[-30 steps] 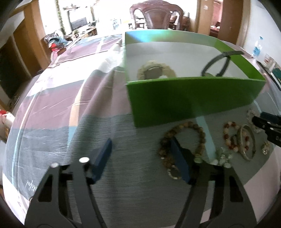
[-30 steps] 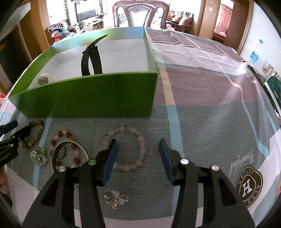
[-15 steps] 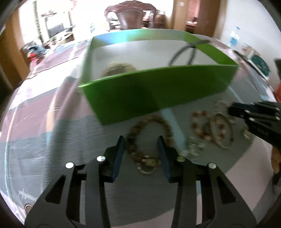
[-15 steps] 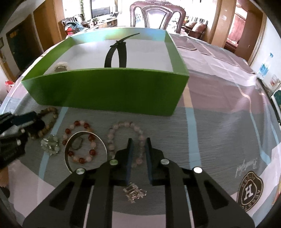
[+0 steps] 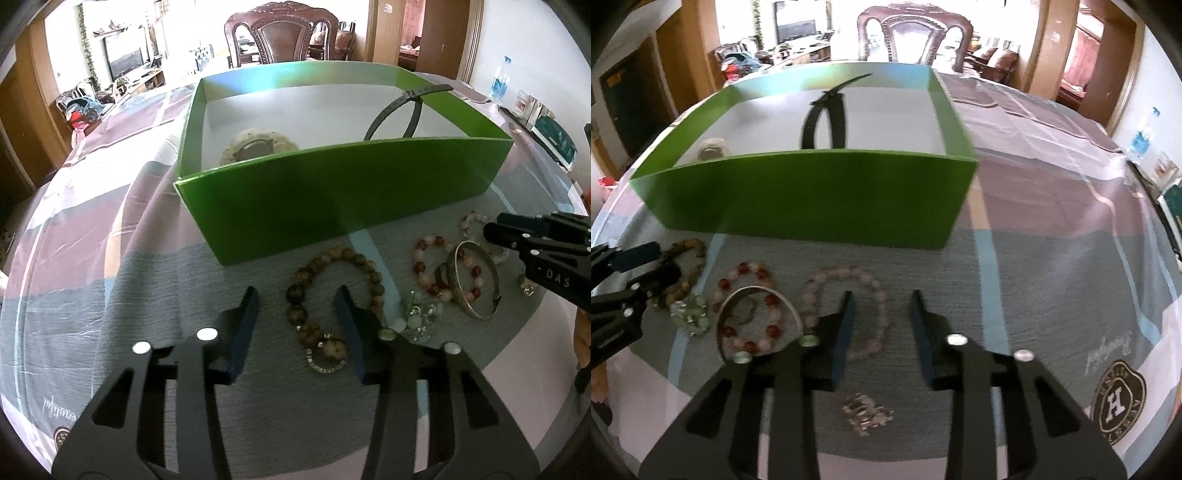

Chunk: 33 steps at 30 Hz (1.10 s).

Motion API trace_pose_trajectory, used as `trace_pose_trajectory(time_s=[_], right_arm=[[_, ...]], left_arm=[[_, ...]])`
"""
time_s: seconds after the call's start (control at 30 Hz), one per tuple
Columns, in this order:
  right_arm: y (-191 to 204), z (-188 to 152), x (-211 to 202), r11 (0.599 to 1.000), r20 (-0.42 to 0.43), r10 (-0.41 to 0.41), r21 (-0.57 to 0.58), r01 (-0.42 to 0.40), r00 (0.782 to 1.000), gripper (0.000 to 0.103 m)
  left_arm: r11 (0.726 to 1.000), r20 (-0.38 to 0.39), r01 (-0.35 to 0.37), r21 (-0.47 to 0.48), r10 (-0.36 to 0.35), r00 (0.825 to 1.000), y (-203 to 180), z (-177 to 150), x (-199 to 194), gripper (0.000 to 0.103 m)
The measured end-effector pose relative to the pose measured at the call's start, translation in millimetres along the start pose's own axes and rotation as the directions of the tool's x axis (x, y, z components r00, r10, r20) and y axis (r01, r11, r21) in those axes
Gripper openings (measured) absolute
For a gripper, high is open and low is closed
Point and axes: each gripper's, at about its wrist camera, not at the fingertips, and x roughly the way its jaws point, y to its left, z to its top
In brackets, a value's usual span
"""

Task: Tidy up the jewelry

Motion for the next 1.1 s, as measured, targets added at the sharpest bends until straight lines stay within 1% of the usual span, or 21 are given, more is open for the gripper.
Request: trace_pose_trajectory(time_s=[0.07, 0.17, 0.27, 0.37, 0.4, 0.47, 0.5, 0.63, 0.8, 0.87, 0.93, 1.0, 1.03, 1.07, 1.1], right_arm=[[5, 0, 0, 1.000, 0.004, -0.012, -0.017, 0.012, 1.000, 0.015], [6, 0, 0, 1.000, 0.003, -0.007, -0.022, 0.007, 1.000, 0.011], [6, -1, 0, 1.000, 0.001, -0.003, -0.021, 0.003, 1.000, 0.011], [7, -1, 0, 1.000, 0.001, -0.003, -0.024, 0.003, 1.000, 0.011], [7, -1, 0, 1.000, 0.001, -0.003, -0.023, 0.003, 1.000, 0.011], [7, -1, 1, 1.000, -0.001, 0.002, -0.017, -0.002, 1.000, 0.011], [6, -1, 1, 1.000, -0.002, 0.003, -0.014, -0.003, 1.000, 0.011], [4, -1, 2, 1.000, -0.001, -0.009, -0.002, 0.009, 1.000, 0.019], [3, -2, 2, 1.000, 0.002, -0.012, 0.001, 0.012, 1.000, 0.021], [1, -2, 2, 1.000, 0.003, -0.015, 0.005, 0.015, 1.000, 0.025], [0, -2, 3, 1.000, 0.002, -0.013, 0.011, 0.013, 1.000, 0.027], [-2, -2, 2, 1.000, 0.003, -0.018, 0.017, 0.018, 1.000, 0.030], [-3, -1, 3, 1.000, 0.004, -0.023, 0.022, 0.023, 1.000, 0.035], [-4, -1, 3, 0.999, 0.003, -0.023, 0.028, 0.023, 1.000, 0.037], [-5, -1, 3, 0.999, 0.002, -0.018, 0.033, 0.018, 1.000, 0.037]], left_arm=[[1.000, 0.002, 0.000, -0.002, 0.000, 1.000, 0, 0, 0, 0.031], [1.000, 0.003, 0.000, -0.002, 0.000, 1.000, 0, 0, -1, 0.024], [1.000, 0.003, -0.001, -0.003, 0.001, 1.000, 0, 0, -1, 0.021], [1.000, 0.003, -0.002, -0.001, 0.002, 1.000, 0, 0, -1, 0.021], [1.000, 0.004, -0.005, 0.000, 0.005, 1.000, 0, 0, -1, 0.022], [1.000, 0.005, -0.019, -0.001, 0.019, 1.000, 1, 1, -2, 0.027], [1.000, 0.005, -0.020, -0.004, 0.020, 1.000, 2, 1, -2, 0.028], [1.000, 0.004, -0.024, -0.009, 0.024, 1.000, 3, 3, -2, 0.032], [0.999, 0.004, -0.033, -0.012, 0.033, 0.999, 4, 4, -1, 0.036], [0.999, 0.004, -0.037, -0.013, 0.037, 0.999, 4, 3, 0, 0.038], [0.999, 0.005, -0.039, -0.012, 0.039, 0.999, 4, 3, 0, 0.038], [0.999, 0.006, -0.044, -0.009, 0.044, 0.999, 4, 3, 0, 0.039], [0.999, 0.006, -0.052, -0.010, 0.052, 0.999, 4, 3, 0, 0.045], [0.998, 0.006, -0.061, -0.013, 0.061, 0.998, 5, 2, 0, 0.050], [0.998, 0.004, -0.065, -0.019, 0.066, 0.998, 6, 3, 1, 0.051]])
